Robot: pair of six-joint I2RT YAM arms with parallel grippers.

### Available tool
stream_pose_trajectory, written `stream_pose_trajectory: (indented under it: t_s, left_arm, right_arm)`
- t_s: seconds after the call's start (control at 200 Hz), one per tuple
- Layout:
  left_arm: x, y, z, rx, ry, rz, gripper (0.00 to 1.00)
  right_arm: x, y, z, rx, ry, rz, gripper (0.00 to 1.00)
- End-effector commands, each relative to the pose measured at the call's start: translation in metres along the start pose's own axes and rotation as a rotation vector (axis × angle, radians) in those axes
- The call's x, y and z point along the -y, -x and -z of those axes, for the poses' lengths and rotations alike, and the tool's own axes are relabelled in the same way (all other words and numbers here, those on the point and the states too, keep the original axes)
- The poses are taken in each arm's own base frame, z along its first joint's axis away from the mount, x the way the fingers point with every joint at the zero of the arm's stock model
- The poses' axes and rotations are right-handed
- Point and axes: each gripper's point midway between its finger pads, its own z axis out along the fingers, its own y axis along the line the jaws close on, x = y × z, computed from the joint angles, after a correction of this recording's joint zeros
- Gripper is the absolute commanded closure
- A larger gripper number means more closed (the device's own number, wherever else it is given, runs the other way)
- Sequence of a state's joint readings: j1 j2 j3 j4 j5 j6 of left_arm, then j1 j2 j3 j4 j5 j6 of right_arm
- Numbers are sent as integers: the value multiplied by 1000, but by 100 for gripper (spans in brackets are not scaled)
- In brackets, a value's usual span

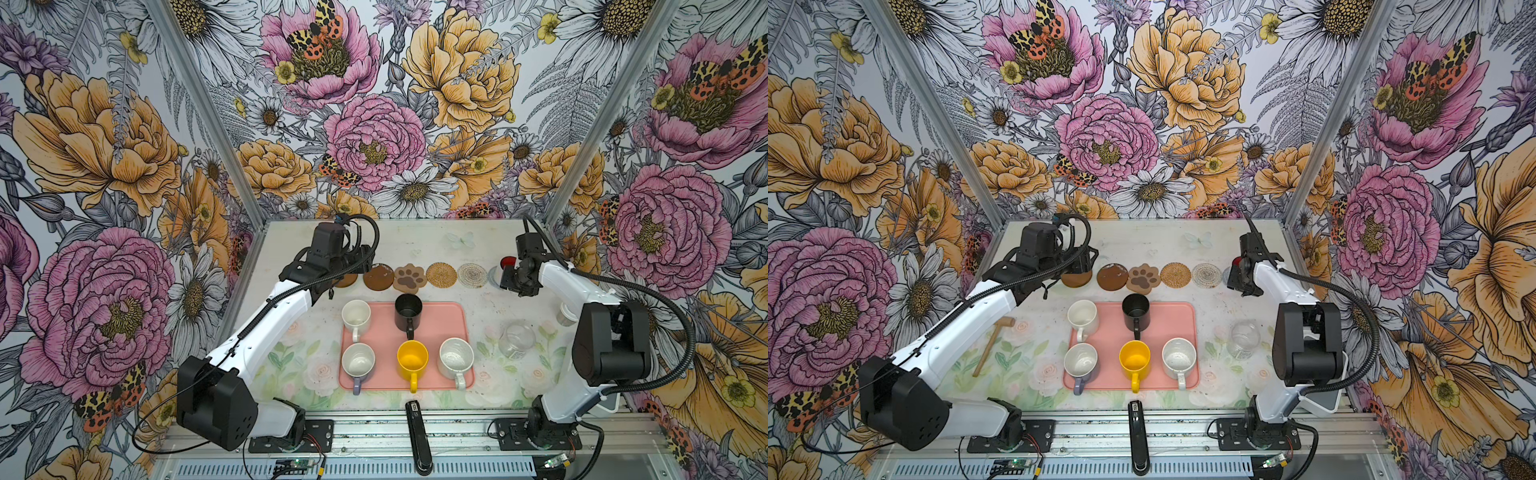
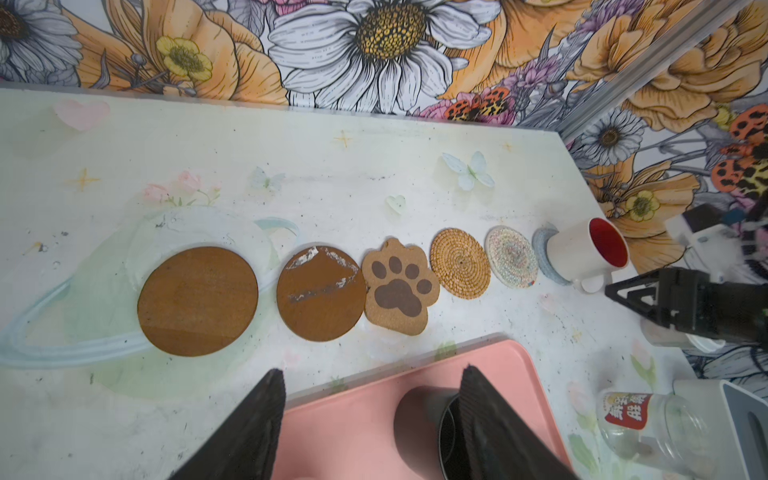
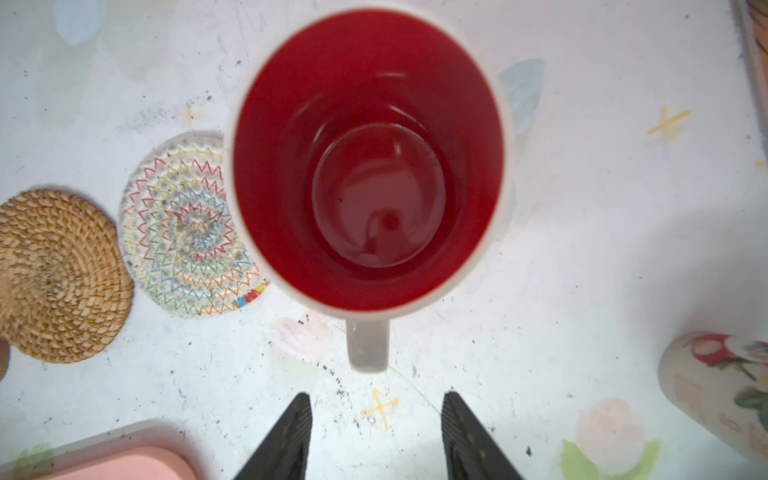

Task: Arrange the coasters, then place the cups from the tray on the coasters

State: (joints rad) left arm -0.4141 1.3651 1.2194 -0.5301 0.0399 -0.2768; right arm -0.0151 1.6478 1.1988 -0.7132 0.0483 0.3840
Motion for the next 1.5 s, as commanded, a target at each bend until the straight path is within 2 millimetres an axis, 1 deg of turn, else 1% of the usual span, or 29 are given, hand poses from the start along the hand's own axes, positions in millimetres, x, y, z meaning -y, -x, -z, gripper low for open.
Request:
stream_pose_trajectory:
  t_s: [0.0,0.105,0.195,0.315,0.34,0.405,0.535,0.701,0.861,0.976,1.081,1.341,1.496]
  left_arm:
    - [-13,-27,16,-121,155,-80,31]
    - [-15,-50,27,-192,225,-98,31]
    - [-14,-66,38,-230,235,-82,31]
    - [-10,-82,55,-260,231,-53,30]
    - [-14,-82,59,-252,259,-53,30]
    - [-15,-90,66,-264,274,-39,30]
    - [-16,-111,79,-324,294,-19,31]
    - [-15,-134,90,-393,317,-24,31]
    - [-13,-155,89,-447,300,-3,32]
    - [-14,-164,87,-468,314,5,33]
    - [-17,-172,81,-499,336,3,34]
    - [-20,-182,59,-558,393,-47,39]
    - [-18,-186,48,-559,391,-21,42]
  right_arm:
    - [-2,11,22,89,-10,-14,46]
    - [-8,11,28,109,-10,1,45]
    - [-17,11,29,116,-3,21,45]
    - [-26,12,27,120,9,35,44]
    - [-27,12,27,121,13,37,44]
    - [-31,12,26,123,23,43,44]
    - [-39,8,22,123,53,56,44]
    - [-41,3,17,116,61,62,43]
    - [-47,3,16,116,89,73,42]
    - [-45,1,17,118,87,73,42]
    - [-45,-2,15,111,90,71,42]
    - [-45,-3,13,108,92,74,42]
    - [-44,-3,14,112,89,73,42]
